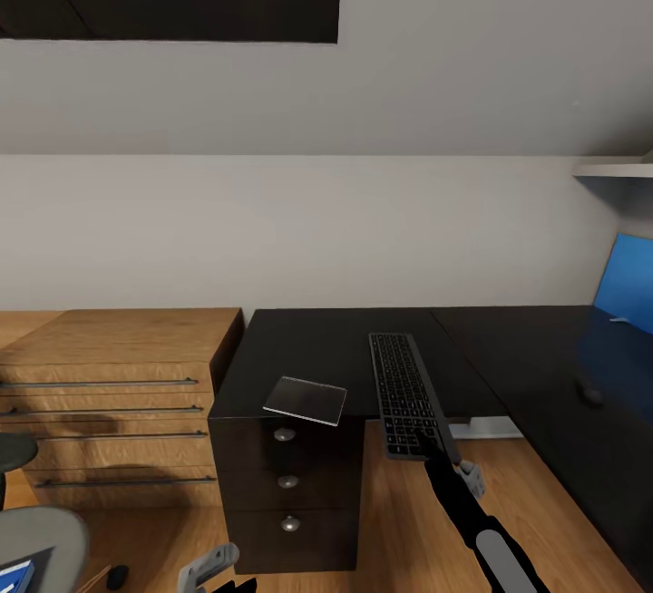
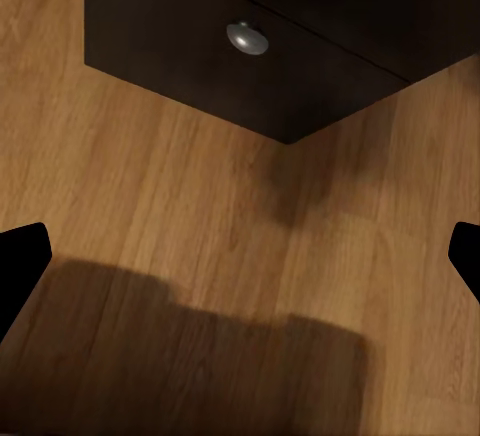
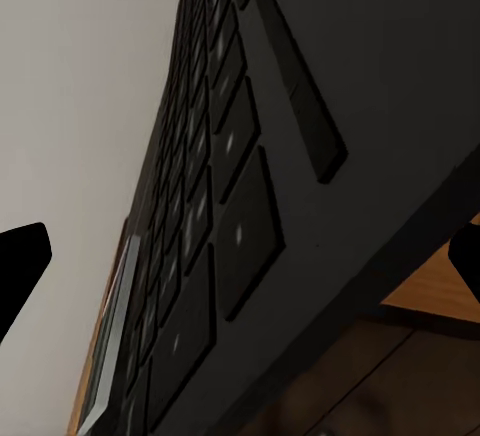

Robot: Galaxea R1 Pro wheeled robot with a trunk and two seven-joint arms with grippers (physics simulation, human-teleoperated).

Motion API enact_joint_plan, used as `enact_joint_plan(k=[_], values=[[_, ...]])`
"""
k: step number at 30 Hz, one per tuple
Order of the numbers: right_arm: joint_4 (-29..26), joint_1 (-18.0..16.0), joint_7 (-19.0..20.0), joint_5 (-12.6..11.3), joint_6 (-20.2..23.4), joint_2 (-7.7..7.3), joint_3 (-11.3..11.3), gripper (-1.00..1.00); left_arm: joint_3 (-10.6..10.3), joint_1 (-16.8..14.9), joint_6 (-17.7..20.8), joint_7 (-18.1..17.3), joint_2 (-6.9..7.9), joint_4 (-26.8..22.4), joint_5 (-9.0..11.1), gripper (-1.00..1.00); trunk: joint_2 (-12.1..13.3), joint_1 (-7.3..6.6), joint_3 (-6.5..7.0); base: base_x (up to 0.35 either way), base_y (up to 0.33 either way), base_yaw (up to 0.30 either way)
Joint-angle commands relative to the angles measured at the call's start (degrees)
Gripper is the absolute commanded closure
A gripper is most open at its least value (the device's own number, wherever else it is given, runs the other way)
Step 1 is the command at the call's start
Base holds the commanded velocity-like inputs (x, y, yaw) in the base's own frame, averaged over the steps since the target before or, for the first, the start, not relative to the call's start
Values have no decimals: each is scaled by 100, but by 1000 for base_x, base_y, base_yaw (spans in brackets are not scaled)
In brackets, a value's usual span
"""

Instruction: In the bedroom, organize the workspace by keeping the computer under the desk, ensuring the monitor is on the desk, placing the keyboard on the desk next to the monitor, placing the mouse on the desk next to the keyboard, moving the folder from the swivel chair onto the desk next to the mouse, stacking the notebook on top of the folder with the pen on top of the notebook, and positioning the swivel chair next to the desk.

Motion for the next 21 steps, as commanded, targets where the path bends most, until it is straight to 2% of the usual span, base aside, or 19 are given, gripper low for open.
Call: enact_joint_plan(k=[1,2,3,19,21], values=[[-1,-2,21,-60,56,1,-14,-100,-2,-1,6,54,-1,-9,60,-100,-3,0,-5,0,0,0],[-1,-2,19,-60,56,1,-14,-100,-1,-1,6,55,-1,-9,62,-100,-3,0,-5,0,0,0],[-1,-2,17,-60,56,1,-14,100,-1,-1,6,55,-1,-9,62,-100,-3,0,-5,0,0,0],[-4,-2,27,-52,56,-7,-14,100,-1,-1,3,68,-1,-9,74,-100,-3,0,-5,0,0,0],[-7,-2,29,-52,56,-7,-13,100,-1,-1,0,66,-1,-9,70,-100,78,-44,31,0,0,0]])
